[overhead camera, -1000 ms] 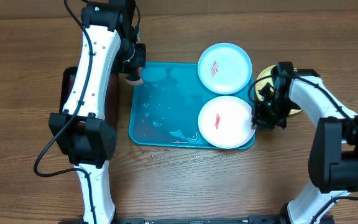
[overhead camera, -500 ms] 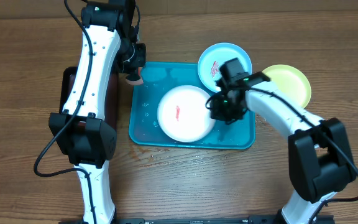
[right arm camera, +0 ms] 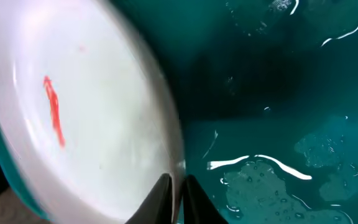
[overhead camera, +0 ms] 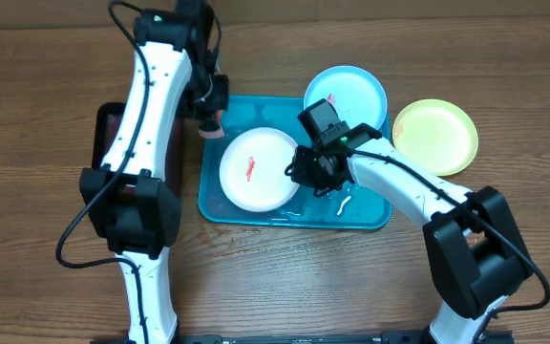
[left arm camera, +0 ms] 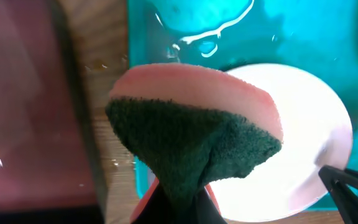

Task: Clean dirty plates on tray and stack at the side
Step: 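Move right gripper to the white plate and pinch its rim, then bring the sponge with the left gripper onto the white plate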

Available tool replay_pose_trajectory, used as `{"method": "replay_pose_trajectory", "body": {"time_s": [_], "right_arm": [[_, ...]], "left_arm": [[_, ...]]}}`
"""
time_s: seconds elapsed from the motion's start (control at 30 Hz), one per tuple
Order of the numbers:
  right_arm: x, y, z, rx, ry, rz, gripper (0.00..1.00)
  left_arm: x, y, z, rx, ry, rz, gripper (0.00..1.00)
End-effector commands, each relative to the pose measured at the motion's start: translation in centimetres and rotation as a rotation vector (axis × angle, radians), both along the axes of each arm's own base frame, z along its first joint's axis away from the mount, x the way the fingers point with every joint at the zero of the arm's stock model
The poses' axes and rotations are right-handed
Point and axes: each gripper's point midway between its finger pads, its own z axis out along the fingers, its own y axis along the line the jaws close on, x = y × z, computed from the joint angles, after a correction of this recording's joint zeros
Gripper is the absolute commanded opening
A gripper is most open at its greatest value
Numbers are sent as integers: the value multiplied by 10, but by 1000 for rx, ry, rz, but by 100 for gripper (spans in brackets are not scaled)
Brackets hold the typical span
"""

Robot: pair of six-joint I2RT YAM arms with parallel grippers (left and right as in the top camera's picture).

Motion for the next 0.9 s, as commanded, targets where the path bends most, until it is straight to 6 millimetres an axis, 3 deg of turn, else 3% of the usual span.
{"method": "replay_pose_trajectory", "body": {"time_s": [0.0, 0.23, 0.43, 0.67, 0.77, 0.87], "right_arm": [[5, 2, -12, -6, 28, -35, 13], [1, 3, -22, -7, 52, -7, 14], [1, 2, -24, -12, 52, 0, 14], [1, 4, -23, 0, 41, 49, 18], [0, 4, -23, 0, 40, 52, 18], [-1, 6, -22, 8, 40, 74, 18]], "left_arm": [[-10, -13, -22, -4, 47, 8, 5], [-27, -28, -62, 124, 67, -17, 4], [-40, -41, -49, 163, -8, -11, 5], [-59, -46, -34, 52, -129, -57, 5], [-65, -51, -40, -4, -191, -93, 4], [-64, -51, -61, -9, -232, -113, 4]]}}
